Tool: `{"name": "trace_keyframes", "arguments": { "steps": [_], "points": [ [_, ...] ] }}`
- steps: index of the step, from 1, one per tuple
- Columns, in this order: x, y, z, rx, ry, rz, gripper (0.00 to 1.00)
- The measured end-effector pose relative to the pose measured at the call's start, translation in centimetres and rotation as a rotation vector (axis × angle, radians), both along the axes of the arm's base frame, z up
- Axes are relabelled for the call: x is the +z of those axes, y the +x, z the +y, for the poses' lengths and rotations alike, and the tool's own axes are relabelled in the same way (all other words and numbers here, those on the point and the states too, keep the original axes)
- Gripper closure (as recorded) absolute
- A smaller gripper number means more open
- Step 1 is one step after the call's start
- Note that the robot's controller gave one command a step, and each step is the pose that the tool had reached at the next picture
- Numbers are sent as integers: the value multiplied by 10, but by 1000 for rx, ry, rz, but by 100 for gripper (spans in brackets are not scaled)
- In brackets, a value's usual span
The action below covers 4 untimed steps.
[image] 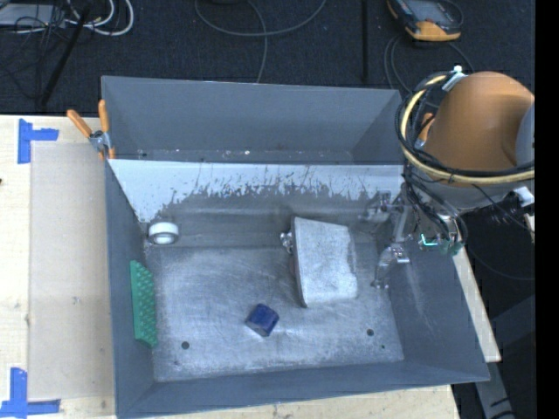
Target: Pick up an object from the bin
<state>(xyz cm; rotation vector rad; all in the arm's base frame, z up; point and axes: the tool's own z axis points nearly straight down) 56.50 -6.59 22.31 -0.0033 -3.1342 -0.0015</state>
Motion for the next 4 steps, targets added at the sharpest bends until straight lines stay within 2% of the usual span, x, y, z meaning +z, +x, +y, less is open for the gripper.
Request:
{"name": "trace_keyframes", "arguments": {
  "steps": [1,2,3,4],
  "points": [
    [-107,27,19,-143,-3,-21,0],
    [-99,-57,55,-5,0,-6,0],
    [-114,-41,80,44,0,-34,0],
    [-102,-92,125,87,1,-13,0]
  ]
}}
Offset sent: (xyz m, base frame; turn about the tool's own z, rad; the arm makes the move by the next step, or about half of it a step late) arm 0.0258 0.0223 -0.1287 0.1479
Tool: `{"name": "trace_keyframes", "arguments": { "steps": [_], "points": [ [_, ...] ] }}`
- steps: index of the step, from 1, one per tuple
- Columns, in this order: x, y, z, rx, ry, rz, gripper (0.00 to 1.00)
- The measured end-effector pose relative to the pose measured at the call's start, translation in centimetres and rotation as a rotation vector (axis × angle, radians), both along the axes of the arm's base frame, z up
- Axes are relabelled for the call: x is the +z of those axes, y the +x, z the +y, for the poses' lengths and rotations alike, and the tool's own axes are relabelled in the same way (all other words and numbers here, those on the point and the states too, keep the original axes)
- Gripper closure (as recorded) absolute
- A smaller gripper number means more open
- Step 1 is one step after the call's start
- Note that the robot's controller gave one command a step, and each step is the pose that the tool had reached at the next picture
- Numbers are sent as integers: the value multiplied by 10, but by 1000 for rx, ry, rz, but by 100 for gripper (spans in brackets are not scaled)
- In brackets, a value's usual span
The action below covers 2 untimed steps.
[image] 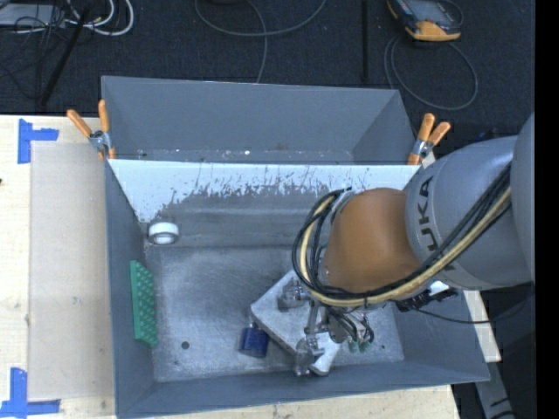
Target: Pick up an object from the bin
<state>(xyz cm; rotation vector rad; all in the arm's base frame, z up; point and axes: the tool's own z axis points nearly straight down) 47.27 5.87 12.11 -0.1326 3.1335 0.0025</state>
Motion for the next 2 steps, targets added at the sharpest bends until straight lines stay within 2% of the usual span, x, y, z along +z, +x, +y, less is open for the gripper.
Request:
{"name": "trace_keyframes", "arguments": {
  "steps": [1,2],
  "points": [
    [-16,8,0,75,-1,-25,0],
    [-17,8,0,104,-2,-24,0]
  ]
}}
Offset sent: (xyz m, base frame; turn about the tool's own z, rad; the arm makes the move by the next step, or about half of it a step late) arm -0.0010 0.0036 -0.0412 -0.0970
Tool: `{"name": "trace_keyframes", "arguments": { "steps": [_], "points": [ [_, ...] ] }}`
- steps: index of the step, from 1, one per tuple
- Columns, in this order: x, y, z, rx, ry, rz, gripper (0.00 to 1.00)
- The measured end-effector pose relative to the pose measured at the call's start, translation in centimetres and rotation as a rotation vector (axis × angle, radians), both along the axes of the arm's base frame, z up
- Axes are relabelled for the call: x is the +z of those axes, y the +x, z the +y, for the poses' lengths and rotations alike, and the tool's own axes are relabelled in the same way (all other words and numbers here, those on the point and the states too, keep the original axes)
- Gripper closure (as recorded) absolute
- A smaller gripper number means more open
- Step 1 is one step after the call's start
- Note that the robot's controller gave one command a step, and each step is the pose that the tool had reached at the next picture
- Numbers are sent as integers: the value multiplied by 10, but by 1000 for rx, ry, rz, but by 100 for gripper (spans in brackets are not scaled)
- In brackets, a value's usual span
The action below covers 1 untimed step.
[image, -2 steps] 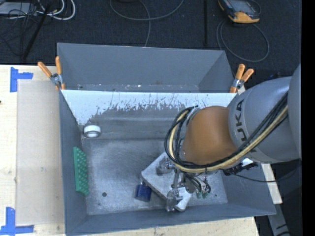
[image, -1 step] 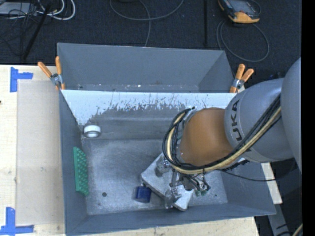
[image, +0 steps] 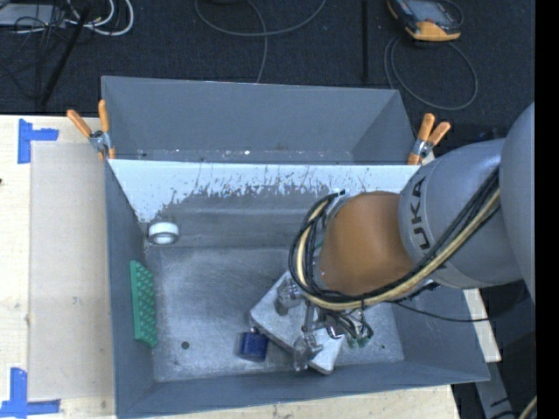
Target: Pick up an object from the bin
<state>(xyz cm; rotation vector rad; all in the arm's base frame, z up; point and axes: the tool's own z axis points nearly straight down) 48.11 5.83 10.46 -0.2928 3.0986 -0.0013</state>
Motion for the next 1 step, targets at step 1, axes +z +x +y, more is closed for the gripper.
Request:
{"name": "trace_keyframes", "arguments": {
  "steps": [1],
  "points": [
    [-1,0,0,201,-5,-2,0]
  ]
}}
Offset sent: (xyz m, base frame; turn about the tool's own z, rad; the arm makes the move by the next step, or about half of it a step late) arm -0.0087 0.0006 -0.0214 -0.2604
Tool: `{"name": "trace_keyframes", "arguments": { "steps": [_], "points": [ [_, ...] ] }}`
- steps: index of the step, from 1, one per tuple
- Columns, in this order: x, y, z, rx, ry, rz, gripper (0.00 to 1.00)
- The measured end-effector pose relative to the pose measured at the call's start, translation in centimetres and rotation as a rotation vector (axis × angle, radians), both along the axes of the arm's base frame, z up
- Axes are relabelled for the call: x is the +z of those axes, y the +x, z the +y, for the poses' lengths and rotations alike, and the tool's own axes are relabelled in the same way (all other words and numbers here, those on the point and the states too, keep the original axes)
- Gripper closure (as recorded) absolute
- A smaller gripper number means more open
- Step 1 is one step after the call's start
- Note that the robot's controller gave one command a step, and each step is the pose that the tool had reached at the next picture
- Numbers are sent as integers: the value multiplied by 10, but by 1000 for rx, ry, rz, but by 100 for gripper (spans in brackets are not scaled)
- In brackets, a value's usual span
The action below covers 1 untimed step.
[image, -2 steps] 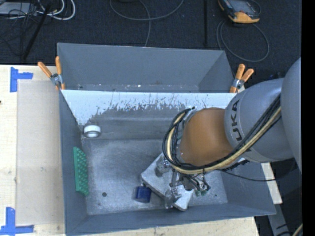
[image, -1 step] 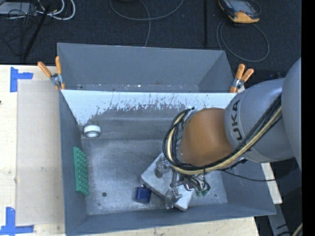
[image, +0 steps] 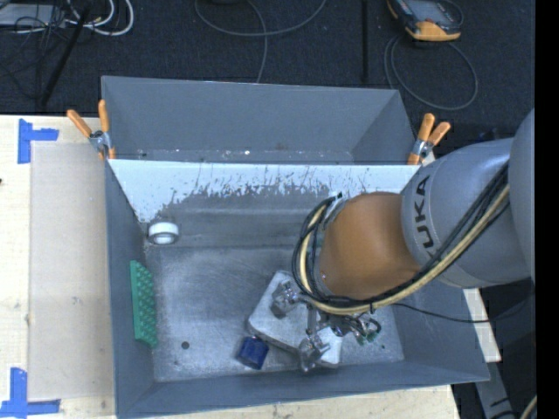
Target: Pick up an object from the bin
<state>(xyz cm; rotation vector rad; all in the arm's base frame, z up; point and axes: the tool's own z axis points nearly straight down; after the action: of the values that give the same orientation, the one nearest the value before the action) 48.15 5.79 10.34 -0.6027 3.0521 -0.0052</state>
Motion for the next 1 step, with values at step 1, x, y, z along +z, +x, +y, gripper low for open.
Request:
{"name": "trace_keyframes", "arguments": {
  "steps": [1],
  "points": [
    [-3,3,9,-160,9,-8,0]
  ]
}}
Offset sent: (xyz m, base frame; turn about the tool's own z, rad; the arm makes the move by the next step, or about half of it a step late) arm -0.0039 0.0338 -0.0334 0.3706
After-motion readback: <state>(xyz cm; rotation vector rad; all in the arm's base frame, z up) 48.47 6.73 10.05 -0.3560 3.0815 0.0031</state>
